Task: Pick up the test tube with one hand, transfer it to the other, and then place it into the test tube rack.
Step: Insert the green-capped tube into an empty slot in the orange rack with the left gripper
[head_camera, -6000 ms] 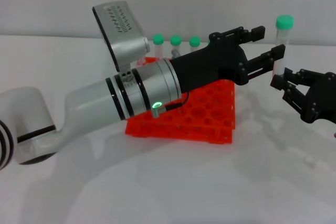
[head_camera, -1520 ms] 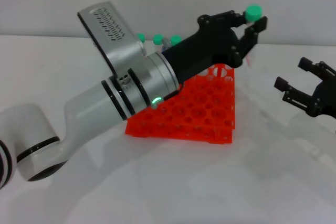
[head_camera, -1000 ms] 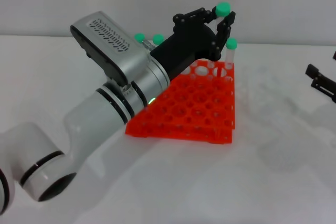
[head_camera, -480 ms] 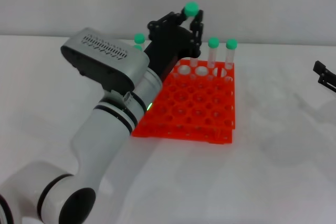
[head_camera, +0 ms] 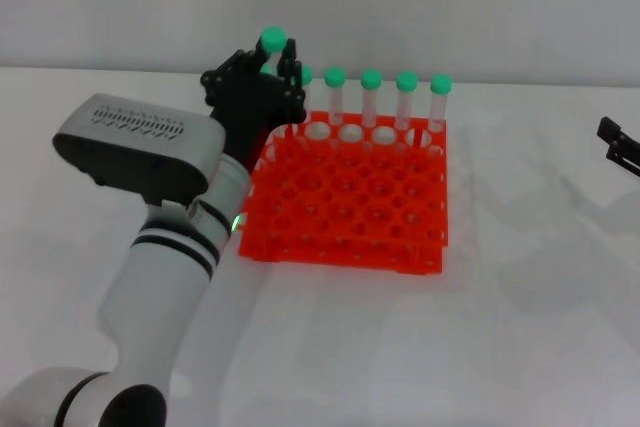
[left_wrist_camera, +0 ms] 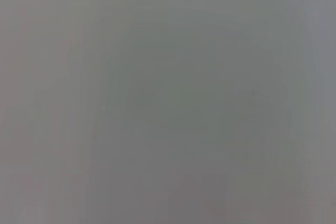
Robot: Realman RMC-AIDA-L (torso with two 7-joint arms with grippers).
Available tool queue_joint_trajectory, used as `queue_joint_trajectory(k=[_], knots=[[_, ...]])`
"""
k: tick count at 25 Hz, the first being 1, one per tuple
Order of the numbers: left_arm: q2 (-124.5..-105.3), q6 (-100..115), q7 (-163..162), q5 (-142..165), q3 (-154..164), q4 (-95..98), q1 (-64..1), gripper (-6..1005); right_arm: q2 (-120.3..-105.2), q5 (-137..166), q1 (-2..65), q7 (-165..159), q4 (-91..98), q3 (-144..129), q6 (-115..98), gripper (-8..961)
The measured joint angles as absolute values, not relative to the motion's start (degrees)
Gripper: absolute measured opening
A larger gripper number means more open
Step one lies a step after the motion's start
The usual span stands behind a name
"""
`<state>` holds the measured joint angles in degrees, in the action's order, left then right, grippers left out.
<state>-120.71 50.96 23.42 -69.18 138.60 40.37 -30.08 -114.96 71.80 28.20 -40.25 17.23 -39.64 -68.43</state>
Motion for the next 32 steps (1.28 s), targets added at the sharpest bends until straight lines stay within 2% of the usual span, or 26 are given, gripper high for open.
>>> queue_joint_trajectory(k=[20, 32], knots=[[-120.06, 50.46, 20.02, -68.9, 138.7, 38.16, -30.09, 216, -115.31, 71.88, 27.94, -40.25, 16.88, -39.99, -68.34, 822], [-119.97, 49.49, 15.09, -67.4, 139.44, 34.03, -32.88, 216, -115.4, 71.8, 27.94, -40.26, 16.63, -39.99, -68.57, 822]])
